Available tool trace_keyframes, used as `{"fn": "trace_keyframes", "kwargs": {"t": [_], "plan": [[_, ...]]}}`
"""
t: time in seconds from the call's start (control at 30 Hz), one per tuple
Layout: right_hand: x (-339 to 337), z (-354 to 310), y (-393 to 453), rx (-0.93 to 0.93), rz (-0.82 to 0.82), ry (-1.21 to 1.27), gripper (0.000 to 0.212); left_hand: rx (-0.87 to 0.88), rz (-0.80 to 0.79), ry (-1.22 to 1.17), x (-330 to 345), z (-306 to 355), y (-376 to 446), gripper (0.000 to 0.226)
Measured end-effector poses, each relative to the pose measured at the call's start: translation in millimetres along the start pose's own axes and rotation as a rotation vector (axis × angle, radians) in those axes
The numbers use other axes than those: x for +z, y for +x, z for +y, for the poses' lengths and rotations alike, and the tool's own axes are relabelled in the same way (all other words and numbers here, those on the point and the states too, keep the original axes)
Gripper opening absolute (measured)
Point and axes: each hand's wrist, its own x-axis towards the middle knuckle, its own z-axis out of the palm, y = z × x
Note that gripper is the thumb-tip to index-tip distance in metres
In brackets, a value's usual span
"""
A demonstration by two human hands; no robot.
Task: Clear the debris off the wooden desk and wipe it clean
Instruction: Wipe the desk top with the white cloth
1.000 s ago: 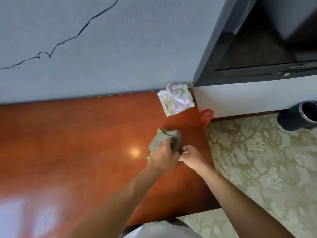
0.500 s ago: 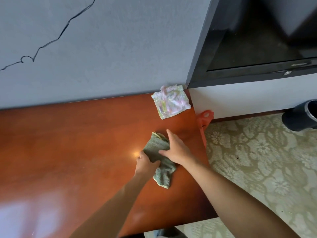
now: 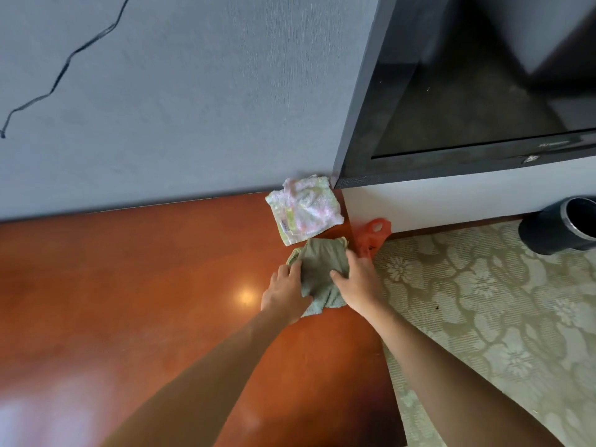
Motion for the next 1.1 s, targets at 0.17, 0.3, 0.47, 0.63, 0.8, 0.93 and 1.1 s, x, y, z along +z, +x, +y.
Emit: {"fn": "trace_keyframes", "kwargs": {"t": [0.17, 0.3, 0.47, 0.63, 0.8, 0.93, 1.1], "plan": [[-23, -37, 31, -0.046, 0.134, -0.135, 0.057, 0.067, 0.090, 0.211, 10, 1, 2, 0.113], [-25, -89, 85, -0.177, 0.099, -0.172, 0.078, 0.177, -0.041, 0.405, 12, 14, 17, 0.116], [-12, -119, 137, -0.019, -0.043, -0.345, 0.100, 0.158, -0.050, 0.407, 2, 5, 32, 0.099], [-32, -95, 157, 0.087, 0.015, -0.083, 0.052, 0.098, 0.022, 0.336, -30, -51, 34, 0.081], [-38, -54, 142, 0.070, 0.200, -0.133, 0.015, -0.103, 0.174, 0.288, -73, -99, 49, 0.083], [-23, -65, 150, -0.089, 0.153, -0.251, 0.066, -0.031, 0.252, 0.364, -89, -101, 58, 0.098], [23, -84, 147, -0.177, 0.189, -0.379, 0.082, 0.188, 0.194, 0.377, -72, -100, 63, 0.087]]}}
